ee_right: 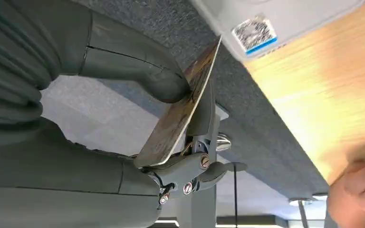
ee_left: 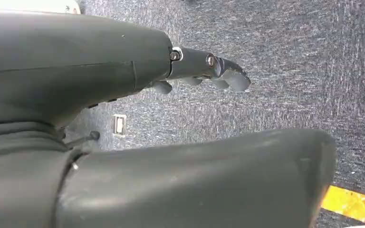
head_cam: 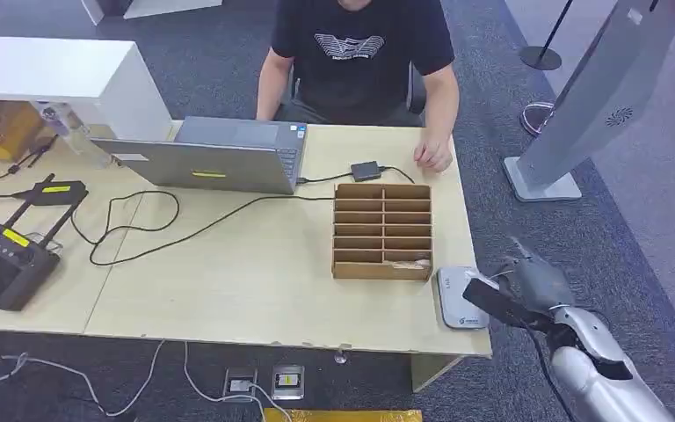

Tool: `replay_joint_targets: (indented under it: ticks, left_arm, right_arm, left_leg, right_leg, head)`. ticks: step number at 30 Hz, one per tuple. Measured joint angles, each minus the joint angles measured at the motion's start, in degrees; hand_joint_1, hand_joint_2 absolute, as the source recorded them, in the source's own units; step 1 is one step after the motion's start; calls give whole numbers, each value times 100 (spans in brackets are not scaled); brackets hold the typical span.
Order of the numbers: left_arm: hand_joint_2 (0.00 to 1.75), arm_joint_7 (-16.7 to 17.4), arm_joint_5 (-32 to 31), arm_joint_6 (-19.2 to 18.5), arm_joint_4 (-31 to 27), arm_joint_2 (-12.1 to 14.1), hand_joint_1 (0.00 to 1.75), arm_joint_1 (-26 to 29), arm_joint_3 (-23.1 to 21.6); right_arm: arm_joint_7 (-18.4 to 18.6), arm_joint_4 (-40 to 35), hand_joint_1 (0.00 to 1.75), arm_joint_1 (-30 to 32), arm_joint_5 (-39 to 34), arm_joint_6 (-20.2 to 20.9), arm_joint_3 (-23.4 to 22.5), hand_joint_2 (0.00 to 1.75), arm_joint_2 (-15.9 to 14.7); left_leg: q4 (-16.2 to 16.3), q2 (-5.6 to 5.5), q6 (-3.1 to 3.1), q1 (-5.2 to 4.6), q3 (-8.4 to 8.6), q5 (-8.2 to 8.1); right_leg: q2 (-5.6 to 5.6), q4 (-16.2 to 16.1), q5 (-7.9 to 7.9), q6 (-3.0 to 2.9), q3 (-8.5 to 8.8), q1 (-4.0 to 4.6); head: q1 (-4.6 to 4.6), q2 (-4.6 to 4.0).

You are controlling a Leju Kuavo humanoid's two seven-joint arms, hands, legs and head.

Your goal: Pass the card to the sensor for recognition and then transmit it.

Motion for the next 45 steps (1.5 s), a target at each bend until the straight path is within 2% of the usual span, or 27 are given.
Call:
replay_joint_targets:
  ticks: [14,34,39,42,45]
  left_arm:
    - [0,0,-79,-7,-2,-2,0,1,0]
    - [0,-55,-164,-42,-2,-2,0,-3,0]
    - [0,-55,-157,-44,-2,-2,0,1,0]
    - [0,-55,-155,-37,-2,-2,0,1,0]
    - [0,-55,-153,-37,-2,-4,0,2,0]
  right_arm:
    - [66,24,175,12,-42,4,177,175,190]
    - [37,289,175,-68,-387,-474,514,175,265]
    - [297,251,175,-346,-400,-400,452,175,87]
    - [310,99,175,-597,-356,-164,265,175,-61]
    - [321,11,175,-682,-306,-131,166,175,-124]
  left_leg:
    - [0,2,0,0,5,0]
    - [0,16,0,0,9,0]
    - [1,17,1,-5,6,3]
    - [1,18,2,-5,9,3]
    - [1,17,2,-5,5,3]
  right_leg:
    - [7,0,0,0,2,0]
    - [29,-1,3,-1,2,0]
    - [28,0,10,1,1,-5]
    - [30,0,10,1,1,-5]
    - [26,-1,10,1,1,-5]
  head:
    - [0,0]
    - [0,0]
    - [2,0]
    - [2,0]
    - [2,0]
